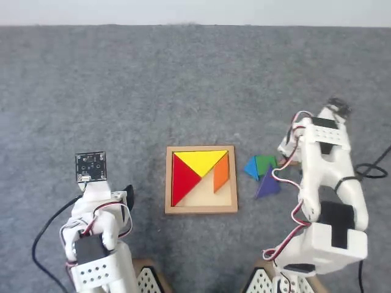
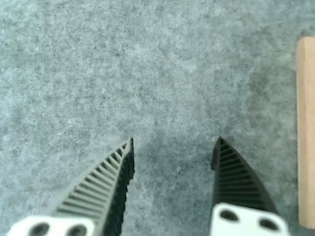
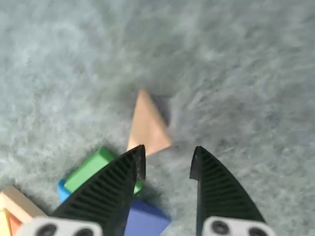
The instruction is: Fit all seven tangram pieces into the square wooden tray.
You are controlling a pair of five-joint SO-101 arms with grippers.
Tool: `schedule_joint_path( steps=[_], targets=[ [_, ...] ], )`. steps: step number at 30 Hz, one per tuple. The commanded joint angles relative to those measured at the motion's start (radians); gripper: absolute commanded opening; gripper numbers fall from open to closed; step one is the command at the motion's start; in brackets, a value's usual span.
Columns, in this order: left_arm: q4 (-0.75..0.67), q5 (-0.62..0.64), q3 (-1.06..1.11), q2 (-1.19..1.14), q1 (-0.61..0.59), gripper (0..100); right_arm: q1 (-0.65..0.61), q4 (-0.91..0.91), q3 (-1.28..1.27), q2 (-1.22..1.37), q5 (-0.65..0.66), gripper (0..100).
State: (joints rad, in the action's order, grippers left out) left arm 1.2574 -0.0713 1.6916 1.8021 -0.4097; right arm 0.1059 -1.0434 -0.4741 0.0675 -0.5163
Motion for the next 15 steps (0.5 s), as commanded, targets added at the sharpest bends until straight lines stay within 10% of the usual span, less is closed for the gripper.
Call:
schedule_joint_path(
  steps=[1, 15],
  targets=[
    [0.005, 0.009, -0.008, 0.015, -0.005, 24, 0.030, 0.059, 0.015, -0.002, 0.035, 15.1],
    [0.005, 0.009, -0.008, 0.015, -0.005, 24, -0.035, 0.045, 0.199, 0.202, 0.038, 14.7]
  ],
)
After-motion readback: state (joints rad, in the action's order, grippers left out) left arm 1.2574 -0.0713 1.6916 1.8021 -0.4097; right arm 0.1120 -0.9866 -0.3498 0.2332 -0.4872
